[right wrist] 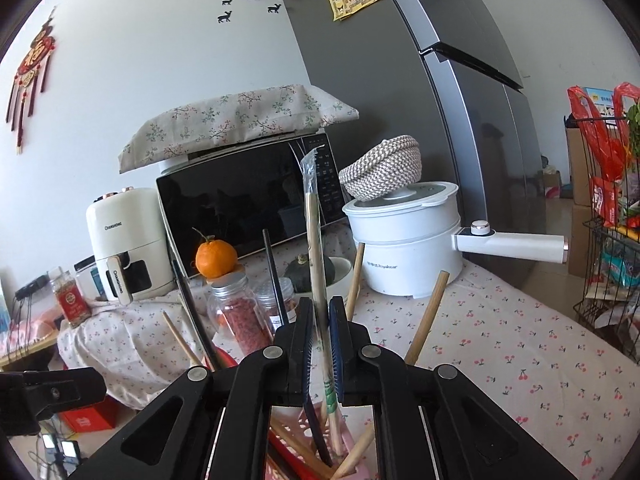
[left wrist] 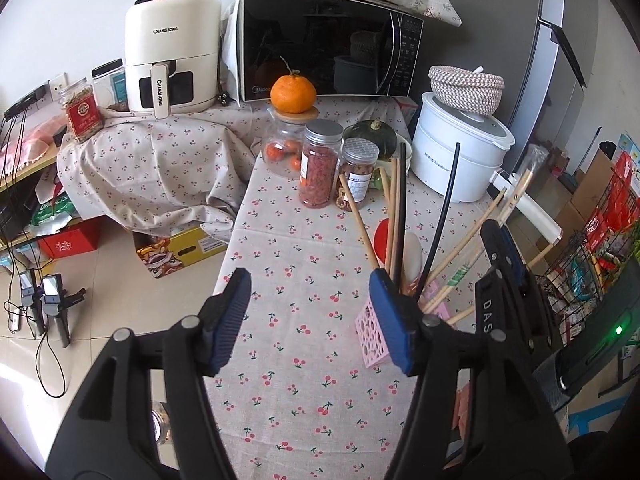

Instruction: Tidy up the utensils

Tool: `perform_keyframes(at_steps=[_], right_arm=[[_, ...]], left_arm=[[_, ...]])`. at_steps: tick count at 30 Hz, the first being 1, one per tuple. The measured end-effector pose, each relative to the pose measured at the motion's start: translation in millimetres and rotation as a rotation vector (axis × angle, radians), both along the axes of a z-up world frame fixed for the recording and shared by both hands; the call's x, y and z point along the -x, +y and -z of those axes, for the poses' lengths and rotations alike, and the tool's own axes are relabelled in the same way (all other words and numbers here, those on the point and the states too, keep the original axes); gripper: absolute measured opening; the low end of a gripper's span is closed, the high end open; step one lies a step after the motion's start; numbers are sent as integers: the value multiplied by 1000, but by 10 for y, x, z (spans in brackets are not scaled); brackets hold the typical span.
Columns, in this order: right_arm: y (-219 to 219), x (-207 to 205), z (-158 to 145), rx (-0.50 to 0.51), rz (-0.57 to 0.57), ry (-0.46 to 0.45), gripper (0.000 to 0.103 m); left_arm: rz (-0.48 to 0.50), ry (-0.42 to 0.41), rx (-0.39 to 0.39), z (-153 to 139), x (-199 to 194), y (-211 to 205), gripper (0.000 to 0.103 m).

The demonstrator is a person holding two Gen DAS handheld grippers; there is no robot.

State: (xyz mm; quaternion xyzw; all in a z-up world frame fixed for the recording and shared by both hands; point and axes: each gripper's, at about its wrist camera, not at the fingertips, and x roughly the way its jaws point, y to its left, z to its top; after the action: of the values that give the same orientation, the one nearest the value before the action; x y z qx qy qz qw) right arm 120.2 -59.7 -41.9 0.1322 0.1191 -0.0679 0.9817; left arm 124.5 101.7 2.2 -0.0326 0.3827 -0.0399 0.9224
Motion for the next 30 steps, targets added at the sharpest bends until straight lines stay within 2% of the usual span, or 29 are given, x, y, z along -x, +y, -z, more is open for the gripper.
perform_keyframes(at_steps=[2, 5, 8, 13, 15, 20, 26, 30], right_arm=[[2, 88, -26, -3, -12, -6, 23], [-30, 215, -99, -10, -37, 1, 34], [-125, 316, -212, -19, -53, 27, 43], [-402, 549, -464, -27, -43, 45, 55], [-527, 648, -553, -32, -31, 53, 59], [-829, 846, -665, -13, -30, 139, 70], [-1117, 1037, -739, 30, -41, 277, 86], [-1248, 1178, -776, 53, -47, 316, 94]], left_arm=[[-3, 2, 2, 18, -5, 7, 66], [-8, 4, -3, 38, 0, -3, 67], [-2, 6, 7, 50, 25, -34, 69], [30, 17, 50, 67, 124, -154, 81], [38, 34, 66, 89, 155, -216, 81], [62, 41, 59, 110, 271, -419, 85], [77, 4, 12, 87, 523, -653, 98], [78, -5, -16, 80, 684, -785, 102]])
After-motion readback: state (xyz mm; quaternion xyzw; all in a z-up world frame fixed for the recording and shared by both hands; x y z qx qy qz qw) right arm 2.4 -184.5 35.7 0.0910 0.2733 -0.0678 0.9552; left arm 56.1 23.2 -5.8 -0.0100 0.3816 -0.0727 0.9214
